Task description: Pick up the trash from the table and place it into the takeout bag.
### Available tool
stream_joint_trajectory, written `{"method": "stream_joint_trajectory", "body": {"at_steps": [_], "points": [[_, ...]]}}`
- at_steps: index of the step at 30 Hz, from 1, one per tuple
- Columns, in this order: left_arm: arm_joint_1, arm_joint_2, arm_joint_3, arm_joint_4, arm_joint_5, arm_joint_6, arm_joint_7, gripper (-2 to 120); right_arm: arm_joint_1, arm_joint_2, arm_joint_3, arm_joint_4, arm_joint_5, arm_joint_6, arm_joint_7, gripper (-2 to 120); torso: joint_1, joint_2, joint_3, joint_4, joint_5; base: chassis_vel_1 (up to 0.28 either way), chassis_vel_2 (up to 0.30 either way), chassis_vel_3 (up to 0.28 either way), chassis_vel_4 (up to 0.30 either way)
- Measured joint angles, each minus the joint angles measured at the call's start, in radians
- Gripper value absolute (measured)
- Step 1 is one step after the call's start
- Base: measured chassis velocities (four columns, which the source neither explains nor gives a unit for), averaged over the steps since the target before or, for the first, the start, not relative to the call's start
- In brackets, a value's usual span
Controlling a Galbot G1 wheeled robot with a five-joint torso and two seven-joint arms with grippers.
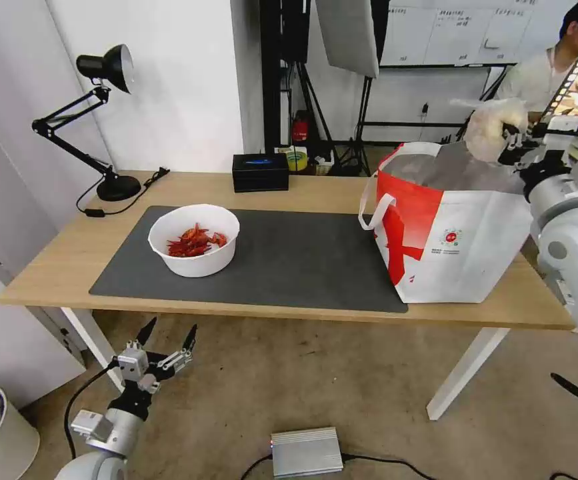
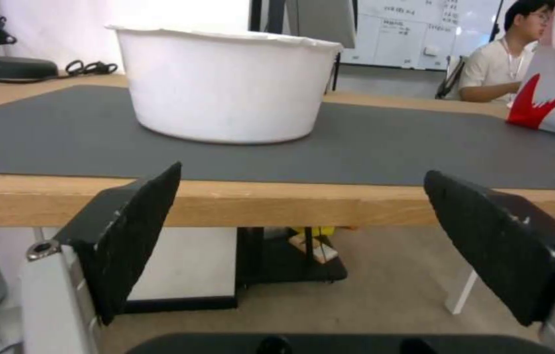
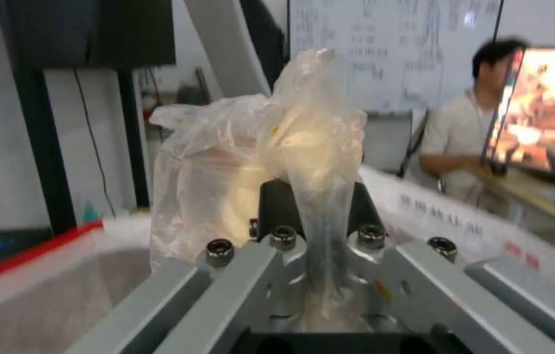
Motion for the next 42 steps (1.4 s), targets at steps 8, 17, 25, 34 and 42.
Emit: {"method": "stream_joint_trajectory", "body": {"at_steps": [8, 17, 25, 34, 42], "points": [[0.003, -0.001, 0.0, -0.007, 0.003, 0.0, 0.0, 100, -0.01, 0.001, 0.018, 0.0, 0.056, -0.084, 0.002, 3, 0.0, 0.0, 0.0, -0.0001, 0.0, 0.0, 0.0, 0.0, 0.0], [0.003, -0.009, 0.005, -0.008, 0.011, 0.0, 0.0, 100, -0.029, 0.01, 0.026, -0.001, 0.077, -0.107, 0.003, 3, 0.0, 0.0, 0.0, -0.0001, 0.0, 0.0, 0.0, 0.0, 0.0], [0.005, -0.011, 0.004, -0.009, 0.014, 0.0, 0.0, 100, -0.049, 0.021, 0.028, -0.002, 0.073, -0.1, 0.002, 13, 0.0, 0.0, 0.0, -0.0001, 0.0001, 0.0, 0.0, 0.0, 0.0], [0.005, -0.015, 0.012, -0.011, 0.021, 0.001, 0.0, 100, -0.056, 0.026, 0.027, -0.006, 0.066, -0.077, 0.003, 45, 0.0, 0.0, 0.0, -0.0001, 0.0, 0.0, 0.0, 0.0, 0.0], [0.003, -0.01, 0.01, -0.011, 0.021, 0.003, 0.0, 100, -0.057, 0.029, 0.021, -0.006, 0.063, -0.068, 0.003, 76, 0.0, 0.0, 0.0, -0.0001, 0.0, 0.0, 0.0, 0.0, 0.0]]}}
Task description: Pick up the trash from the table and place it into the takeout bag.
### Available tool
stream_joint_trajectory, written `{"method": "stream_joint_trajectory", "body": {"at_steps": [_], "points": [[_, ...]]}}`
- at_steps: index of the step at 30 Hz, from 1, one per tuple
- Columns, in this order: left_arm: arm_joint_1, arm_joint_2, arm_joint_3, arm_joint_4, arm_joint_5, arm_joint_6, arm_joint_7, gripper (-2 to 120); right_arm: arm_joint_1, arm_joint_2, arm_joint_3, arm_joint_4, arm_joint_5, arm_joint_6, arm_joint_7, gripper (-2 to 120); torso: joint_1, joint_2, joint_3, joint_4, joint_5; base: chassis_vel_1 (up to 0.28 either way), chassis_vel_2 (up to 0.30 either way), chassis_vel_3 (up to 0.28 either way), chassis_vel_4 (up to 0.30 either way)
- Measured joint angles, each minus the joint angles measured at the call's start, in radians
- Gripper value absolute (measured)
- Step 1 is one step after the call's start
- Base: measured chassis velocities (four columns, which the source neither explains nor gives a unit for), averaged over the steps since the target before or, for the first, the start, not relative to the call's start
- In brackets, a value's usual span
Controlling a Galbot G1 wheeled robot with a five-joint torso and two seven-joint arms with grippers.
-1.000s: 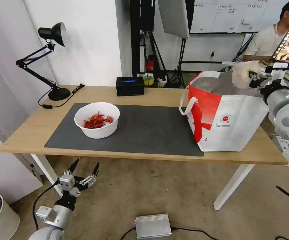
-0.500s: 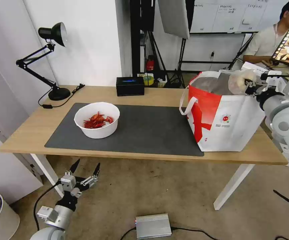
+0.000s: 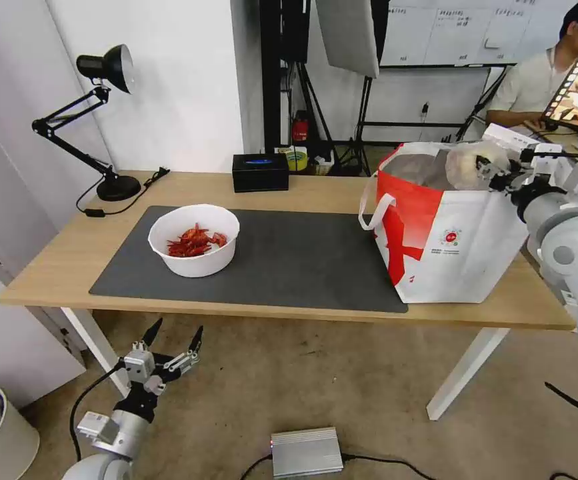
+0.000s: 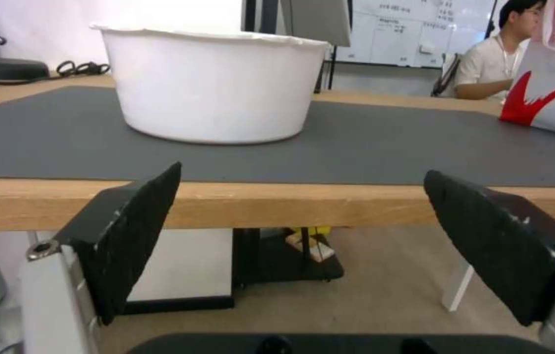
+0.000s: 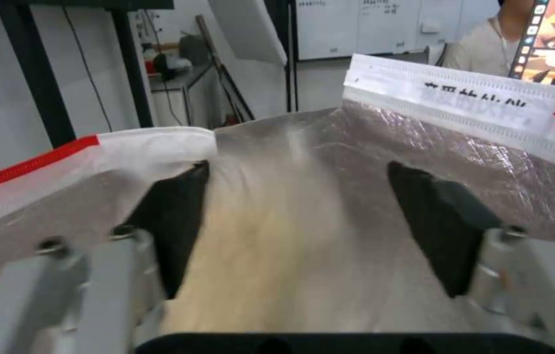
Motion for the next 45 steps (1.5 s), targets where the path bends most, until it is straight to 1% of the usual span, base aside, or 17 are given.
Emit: {"method": "stream_joint_trajectory", "body": {"at_steps": [1, 2, 4, 13, 22, 26, 27, 30, 31, 34, 35, 36, 38, 39, 40, 42, 45], "points": [[0.0, 0.001, 0.0, 0.0, 0.0, 0.0, 0.0, 100, -0.001, 0.001, -0.001, 0.0, 0.0, 0.001, 0.0, 80, 0.0, 0.0, 0.0, 0.0, 0.0, 0.0, 0.0, 0.0, 0.0], [0.0, 0.001, 0.0, 0.0, 0.0, 0.0, 0.0, 100, -0.001, 0.001, -0.001, 0.0, 0.0, 0.001, 0.0, 80, 0.0, 0.0, 0.0, 0.0, 0.0, 0.0, 0.0, 0.0, 0.0], [0.0, 0.002, 0.001, 0.002, 0.0, 0.0, 0.0, 100, -0.002, 0.003, -0.001, 0.001, 0.0, 0.003, 0.001, 89, 0.0, 0.0, 0.0, 0.0, -0.0001, 0.0, 0.0, 0.0, 0.0], [-0.003, 0.003, 0.003, 0.004, -0.001, 0.001, 0.0, 100, -0.012, 0.004, 0.001, 0.005, -0.002, 0.023, 0.0, 89, 0.0, 0.0, 0.0, 0.0, 0.0, 0.0, 0.0, 0.0, 0.0], [-0.001, 0.003, 0.002, 0.005, -0.002, 0.001, 0.001, 100, -0.015, 0.012, -0.006, 0.02, -0.021, 0.087, -0.017, 89, 0.0, 0.0, 0.0, 0.0, 0.0, 0.0, 0.0, 0.0, 0.0], [-0.001, 0.002, 0.0, 0.007, -0.002, 0.001, 0.001, 100, -0.022, 0.029, -0.032, 0.018, -0.114, 0.249, -0.078, 90, 0.0, 0.0, 0.0, 0.0, 0.0, 0.0, 0.0, 0.0, 0.0], [-0.001, 0.002, 0.0, 0.007, -0.002, 0.001, 0.001, 100, -0.022, 0.029, -0.032, 0.018, -0.114, 0.249, -0.078, 90, 0.0, 0.0, 0.0, 0.0, 0.0, 0.0, 0.0, 0.0, 0.0], [0.0, 0.002, -0.001, 0.007, -0.002, 0.0, 0.001, 100, -0.037, 0.043, -0.044, 0.03, -0.164, 0.36, -0.115, 92, 0.0, 0.0, 0.0, 0.0001, -0.0001, 0.0, 0.0, 0.0, 0.0], [0.0, 0.002, -0.001, 0.007, -0.002, 0.0, 0.001, 100, -0.037, 0.043, -0.044, 0.03, -0.164, 0.36, -0.115, 92, 0.0, 0.0, 0.0, 0.0001, -0.0001, 0.0, 0.0, 0.0, 0.0], [0.0, 0.001, -0.001, 0.007, -0.002, -0.001, 0.001, 100, -0.061, 0.053, -0.048, 0.044, -0.206, 0.474, -0.161, 95, 0.0, 0.0, 0.0, 0.0, -0.0001, 0.0, 0.0, 0.0, 0.0], [0.0, 0.001, -0.001, 0.007, -0.002, -0.001, 0.001, 100, -0.061, 0.053, -0.048, 0.044, -0.206, 0.474, -0.161, 95, 0.0, 0.0, 0.0, 0.0, -0.0001, 0.0, 0.0, 0.0, 0.0], [0.0, 0.0, -0.001, 0.007, -0.002, -0.001, 0.001, 100, -0.075, 0.058, -0.048, 0.058, -0.216, 0.512, -0.174, 95, 0.0, 0.0, 0.0, 0.0, -0.0001, 0.0, 0.0, 0.0, 0.0], [0.0, 0.0, -0.001, 0.008, -0.002, -0.001, 0.002, 100, -0.099, 0.067, -0.046, 0.08, -0.22, 0.557, -0.185, 97, 0.0, 0.0, 0.0, 0.0, -0.0001, 0.0, 0.0, 0.0, 0.0], [0.0, 0.0, -0.001, 0.008, -0.002, -0.001, 0.002, 100, -0.099, 0.067, -0.046, 0.08, -0.22, 0.557, -0.185, 97, 0.0, 0.0, 0.0, 0.0, -0.0001, 0.0, 0.0, 0.0, 0.0], [-0.001, -0.001, -0.001, 0.008, -0.002, -0.001, 0.002, 100, -0.119, 0.075, -0.042, 0.097, -0.229, 0.589, -0.189, 100, 0.0, 0.0, 0.0, 0.0001, -0.0002, 0.0, 0.0, 0.0, 0.0], [-0.001, -0.001, -0.001, 0.008, -0.002, -0.001, 0.002, 100, -0.134, 0.082, -0.038, 0.106, -0.237, 0.603, -0.195, 100, 0.0, 0.0, 0.0, 0.0001, -0.0002, 0.0, 0.0, 0.0, 0.0], [-0.003, 0.003, -0.004, 0.009, -0.005, -0.001, 0.002, 100, -0.203, 0.112, -0.022, 0.148, -0.267, 0.639, -0.208, 100, 0.0, 0.0, 0.0, -0.0001, 0.0, 0.0, 0.0, 0.0, 0.0]]}}
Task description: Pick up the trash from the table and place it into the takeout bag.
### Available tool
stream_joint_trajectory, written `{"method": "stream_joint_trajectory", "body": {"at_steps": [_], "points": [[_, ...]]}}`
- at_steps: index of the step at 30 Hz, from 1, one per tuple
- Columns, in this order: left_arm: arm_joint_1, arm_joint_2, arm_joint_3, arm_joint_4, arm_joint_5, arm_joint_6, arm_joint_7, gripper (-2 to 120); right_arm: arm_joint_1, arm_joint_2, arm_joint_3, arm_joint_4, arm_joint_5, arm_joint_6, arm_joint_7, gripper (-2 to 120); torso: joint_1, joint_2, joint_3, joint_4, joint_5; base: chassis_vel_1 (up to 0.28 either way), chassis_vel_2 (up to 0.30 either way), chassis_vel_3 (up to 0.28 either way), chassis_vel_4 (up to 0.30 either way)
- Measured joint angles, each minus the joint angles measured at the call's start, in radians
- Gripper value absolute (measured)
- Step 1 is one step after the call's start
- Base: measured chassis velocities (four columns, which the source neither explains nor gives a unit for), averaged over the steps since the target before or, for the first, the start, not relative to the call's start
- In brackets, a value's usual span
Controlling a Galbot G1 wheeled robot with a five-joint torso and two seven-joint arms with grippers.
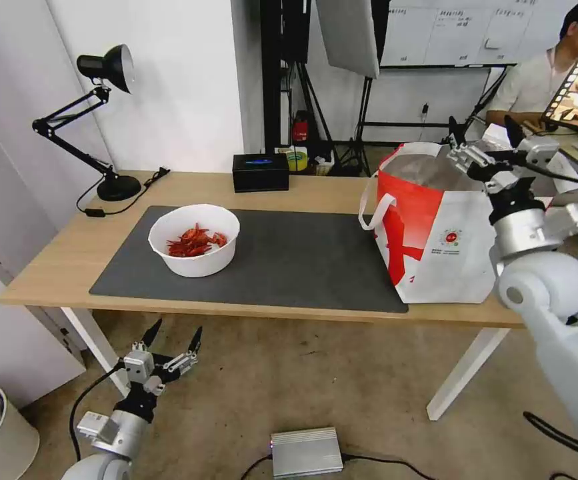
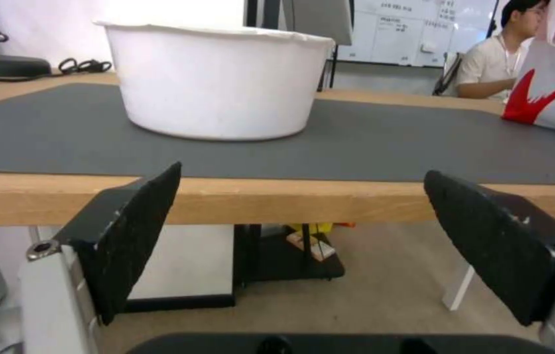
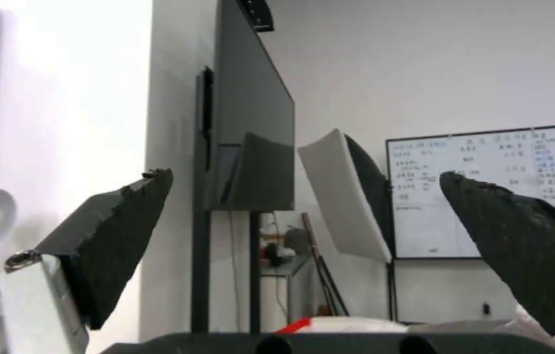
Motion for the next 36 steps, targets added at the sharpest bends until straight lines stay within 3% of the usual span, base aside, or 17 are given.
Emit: {"method": "stream_joint_trajectory", "body": {"at_steps": [8, 15, 36], "points": [[0.006, 0.002, -0.007, -0.006, -0.004, -0.001, 0.0, 100, -0.114, 0.057, 0.011, 0.059, -0.057, 0.028, -0.022, 100, 0.0, 0.0, 0.0, 0.0001, 0.0, 0.0, 0.0, 0.0, 0.0], [0.018, 0.001, -0.01, -0.01, -0.009, -0.006, 0.0, 100, -0.273, 0.154, 0.044, 0.098, -0.157, 0.073, -0.054, 100, 0.0, 0.0, 0.0, 0.0, -0.0001, 0.0, 0.0, 0.0, 0.0], [0.011, 0.0, -0.005, -0.012, -0.014, -0.007, 0.0, 100, -0.455, 0.35, 0.075, 0.027, -0.38, 0.213, -0.115, 100, 0.0, 0.0, 0.0, 0.0001, 0.0, 0.0, 0.0, 0.0, 0.0]]}}
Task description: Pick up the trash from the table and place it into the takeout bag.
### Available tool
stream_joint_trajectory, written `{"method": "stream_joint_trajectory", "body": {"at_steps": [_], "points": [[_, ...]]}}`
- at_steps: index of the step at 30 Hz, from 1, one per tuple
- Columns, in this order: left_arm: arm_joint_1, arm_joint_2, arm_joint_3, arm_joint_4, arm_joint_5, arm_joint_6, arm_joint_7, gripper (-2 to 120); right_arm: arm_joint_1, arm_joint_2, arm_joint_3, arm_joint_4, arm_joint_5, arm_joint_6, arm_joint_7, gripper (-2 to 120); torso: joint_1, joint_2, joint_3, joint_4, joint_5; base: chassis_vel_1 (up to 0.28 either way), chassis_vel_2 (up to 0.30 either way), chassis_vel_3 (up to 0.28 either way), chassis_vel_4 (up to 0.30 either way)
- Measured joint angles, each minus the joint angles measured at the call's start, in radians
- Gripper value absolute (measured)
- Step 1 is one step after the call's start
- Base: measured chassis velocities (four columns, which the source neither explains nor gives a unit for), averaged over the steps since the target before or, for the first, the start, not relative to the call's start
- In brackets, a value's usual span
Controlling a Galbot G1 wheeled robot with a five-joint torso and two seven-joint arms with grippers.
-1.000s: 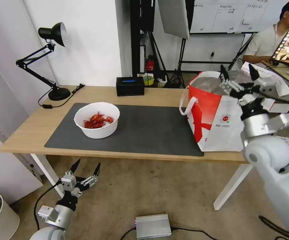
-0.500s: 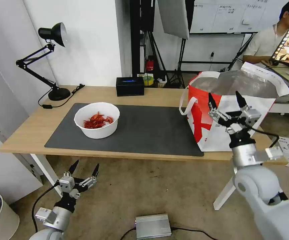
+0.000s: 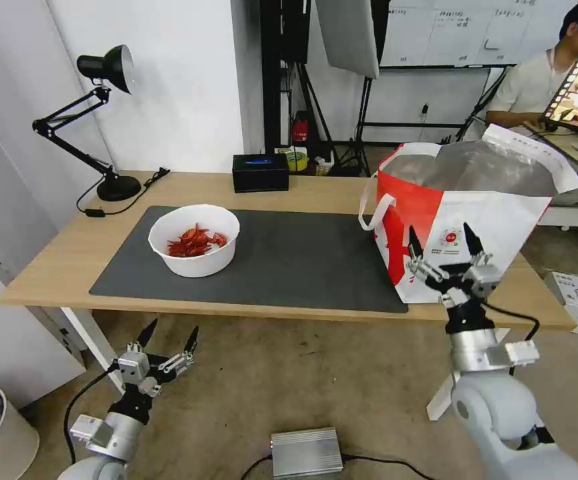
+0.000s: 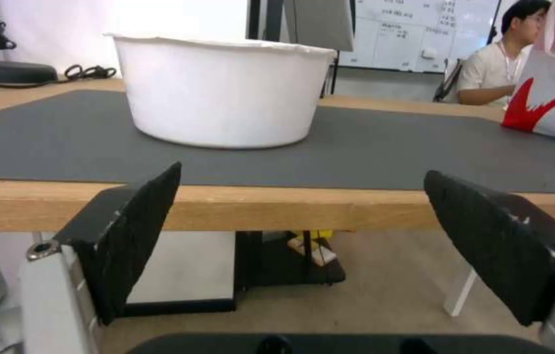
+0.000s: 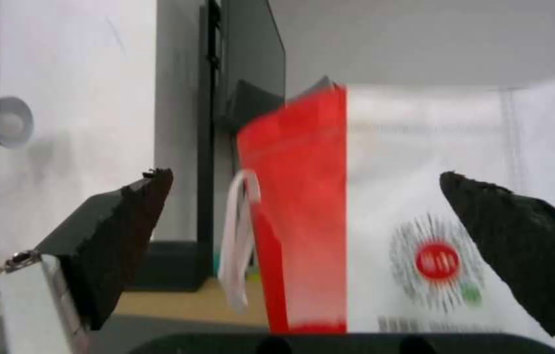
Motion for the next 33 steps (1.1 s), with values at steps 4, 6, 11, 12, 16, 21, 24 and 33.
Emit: {"method": "stream_joint_trajectory", "body": {"at_steps": [4, 6, 11, 12, 16, 21, 24, 33], "points": [[-0.005, -0.001, 0.001, -0.002, 0.0, 0.0, 0.0, 100, -0.029, 0.028, 0.004, -0.014, -0.034, 0.009, -0.001, 100, 0.0, 0.0, 0.0, 0.0, -0.0001, 0.0, 0.0, 0.0, 0.0], [-0.009, -0.001, 0.002, -0.009, 0.002, 0.001, -0.001, 100, -0.047, 0.047, 0.003, -0.024, -0.056, 0.016, -0.002, 100, 0.0, 0.0, 0.0, 0.0, 0.0001, 0.0, 0.0, 0.0, 0.0], [-0.019, -0.001, 0.004, -0.02, 0.006, 0.006, -0.004, 100, -0.079, 0.089, -0.005, -0.042, -0.088, 0.029, -0.006, 100, 0.0, 0.0, 0.0, 0.0, 0.0001, 0.0, 0.0, 0.0, 0.0], [-0.021, -0.001, 0.005, -0.022, 0.007, 0.009, -0.005, 100, -0.088, 0.103, -0.007, -0.045, -0.097, 0.031, -0.006, 100, 0.0, 0.0, 0.0, 0.0, -0.0001, 0.0, 0.0, 0.0, 0.0], [-0.029, 0.001, 0.008, -0.023, 0.009, 0.019, -0.006, 100, -0.128, 0.15, -0.014, -0.052, -0.126, 0.032, -0.006, 100, 0.0, 0.0, 0.0, 0.0, 0.0, 0.0, 0.0, 0.0, 0.0], [-0.037, 0.003, 0.014, -0.023, 0.012, 0.024, -0.008, 100, -0.207, 0.188, -0.024, -0.047, -0.135, -0.012, -0.011, 100, 0.0, 0.0, 0.0, -0.0001, 0.0002, 0.0, 0.0, 0.0, 0.0], [-0.039, 0.003, 0.018, -0.023, 0.014, 0.025, -0.008, 100, -0.243, 0.194, -0.026, -0.027, -0.134, -0.055, -0.01, 100, 0.0, 0.0, 0.0, -0.0001, 0.0001, 0.0, 0.0, 0.0, 0.0], [-0.042, -0.001, 0.03, -0.011, 0.022, 0.026, -0.008, 100, -0.285, 0.157, -0.014, 0.102, -0.104, -0.256, 0.035, 100, 0.0, 0.0, 0.0, 0.0, 0.0, 0.0, 0.0, 0.0, 0.0]]}}
